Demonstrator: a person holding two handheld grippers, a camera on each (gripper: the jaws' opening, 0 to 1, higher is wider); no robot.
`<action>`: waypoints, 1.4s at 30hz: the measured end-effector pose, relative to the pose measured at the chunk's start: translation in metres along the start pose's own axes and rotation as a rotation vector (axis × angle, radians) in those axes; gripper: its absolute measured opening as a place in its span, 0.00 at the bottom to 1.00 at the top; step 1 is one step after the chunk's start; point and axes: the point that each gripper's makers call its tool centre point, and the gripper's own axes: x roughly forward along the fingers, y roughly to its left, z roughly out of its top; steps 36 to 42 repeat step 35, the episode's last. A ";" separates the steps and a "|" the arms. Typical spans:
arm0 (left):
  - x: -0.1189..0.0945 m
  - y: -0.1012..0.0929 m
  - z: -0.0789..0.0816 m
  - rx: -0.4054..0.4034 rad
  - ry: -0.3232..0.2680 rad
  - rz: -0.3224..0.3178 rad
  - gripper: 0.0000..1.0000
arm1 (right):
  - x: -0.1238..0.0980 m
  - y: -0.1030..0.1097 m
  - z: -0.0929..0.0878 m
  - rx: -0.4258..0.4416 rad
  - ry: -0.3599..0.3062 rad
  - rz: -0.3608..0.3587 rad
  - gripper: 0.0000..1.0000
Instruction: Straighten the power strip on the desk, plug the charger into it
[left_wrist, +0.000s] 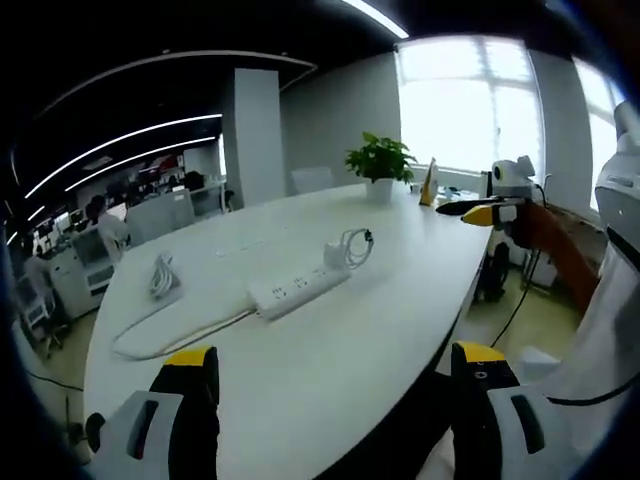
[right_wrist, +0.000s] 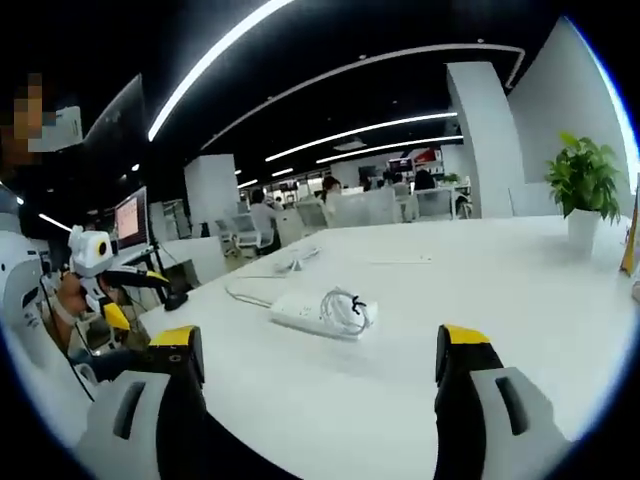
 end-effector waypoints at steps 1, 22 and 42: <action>0.000 0.000 0.000 0.001 0.000 0.000 0.96 | -0.001 0.000 -0.001 -0.009 0.005 -0.001 0.94; 0.005 0.002 -0.003 -0.003 0.022 -0.012 0.96 | 0.001 0.019 0.030 0.115 -0.163 0.117 0.93; 0.012 -0.004 -0.008 -0.010 0.034 -0.043 0.96 | 0.000 0.020 0.026 0.145 -0.159 0.109 0.95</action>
